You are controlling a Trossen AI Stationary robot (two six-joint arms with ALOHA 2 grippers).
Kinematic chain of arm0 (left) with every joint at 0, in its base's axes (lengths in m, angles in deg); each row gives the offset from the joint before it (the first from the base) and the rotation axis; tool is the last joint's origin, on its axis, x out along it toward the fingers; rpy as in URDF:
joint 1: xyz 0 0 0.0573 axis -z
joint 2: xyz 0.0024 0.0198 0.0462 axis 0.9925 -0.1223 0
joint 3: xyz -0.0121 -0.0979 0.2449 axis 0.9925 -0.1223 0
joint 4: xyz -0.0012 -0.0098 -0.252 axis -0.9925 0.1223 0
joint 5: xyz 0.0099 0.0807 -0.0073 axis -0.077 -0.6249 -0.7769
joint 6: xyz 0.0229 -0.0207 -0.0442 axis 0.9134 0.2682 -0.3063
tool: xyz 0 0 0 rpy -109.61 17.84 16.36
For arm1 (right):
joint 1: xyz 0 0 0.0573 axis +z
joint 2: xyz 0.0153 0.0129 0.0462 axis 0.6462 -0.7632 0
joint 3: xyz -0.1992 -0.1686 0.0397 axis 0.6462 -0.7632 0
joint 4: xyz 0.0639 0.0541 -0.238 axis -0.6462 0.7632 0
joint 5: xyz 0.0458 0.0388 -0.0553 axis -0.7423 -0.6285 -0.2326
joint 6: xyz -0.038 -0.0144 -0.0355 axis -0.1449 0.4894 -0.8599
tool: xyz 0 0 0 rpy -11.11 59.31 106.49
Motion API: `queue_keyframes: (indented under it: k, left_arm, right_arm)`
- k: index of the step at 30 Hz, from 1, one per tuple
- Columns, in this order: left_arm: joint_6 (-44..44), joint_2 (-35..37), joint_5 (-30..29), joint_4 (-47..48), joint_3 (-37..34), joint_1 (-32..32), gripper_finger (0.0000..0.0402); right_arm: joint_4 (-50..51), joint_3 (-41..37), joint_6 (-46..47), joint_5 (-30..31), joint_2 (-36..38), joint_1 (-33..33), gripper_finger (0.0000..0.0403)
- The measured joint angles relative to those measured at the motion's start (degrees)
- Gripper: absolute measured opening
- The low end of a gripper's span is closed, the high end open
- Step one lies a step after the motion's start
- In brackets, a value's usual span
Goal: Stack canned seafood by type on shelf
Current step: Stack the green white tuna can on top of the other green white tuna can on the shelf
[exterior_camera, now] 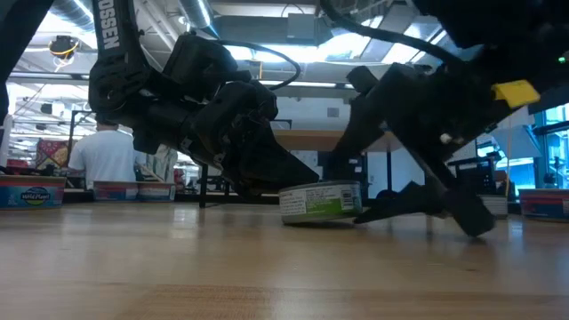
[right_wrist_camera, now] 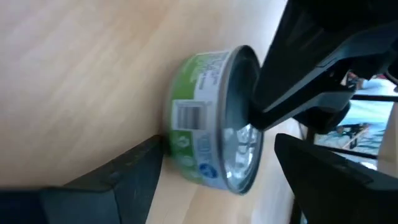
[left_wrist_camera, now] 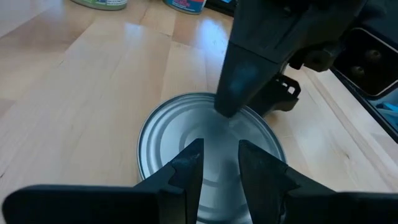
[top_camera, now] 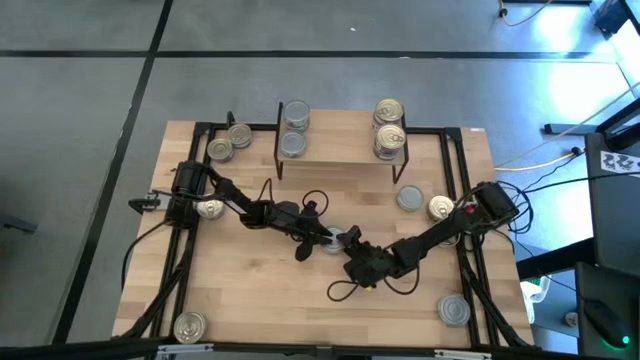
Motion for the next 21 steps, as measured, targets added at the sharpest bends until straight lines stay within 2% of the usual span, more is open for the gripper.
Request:
queue_keyframes:
  k: [5,9,12,17,21]
  left_arm:
    - [0.00,0.00,-0.07,0.01,-0.08,-0.03,0.0100]
    - [0.02,0.00,-0.19,0.01,-0.09,-0.09,0.0100]
    - [0.02,0.04,-0.44,-0.03,-0.13,-0.11,0.0100]
    - [-0.18,0.35,-1.38,-0.66,-0.21,-0.24,0.0100]
    - [0.99,1.96,-1.14,0.48,-0.20,-0.22,0.0100]
  right_arm:
    - [-2.39,-0.03,-4.88,-2.94,-1.20,-2.49,0.0314]
    - [-2.81,-0.02,-5.07,-5.00,-2.18,-4.04,0.0305]
    - [-3.07,-0.06,-5.17,-5.48,-2.26,-4.04,0.0263]
    - [-3.20,-0.24,0.22,-4.52,-2.01,-3.97,0.0144]
    - [-3.52,-0.24,2.84,-3.99,-1.85,-3.38,0.0144]
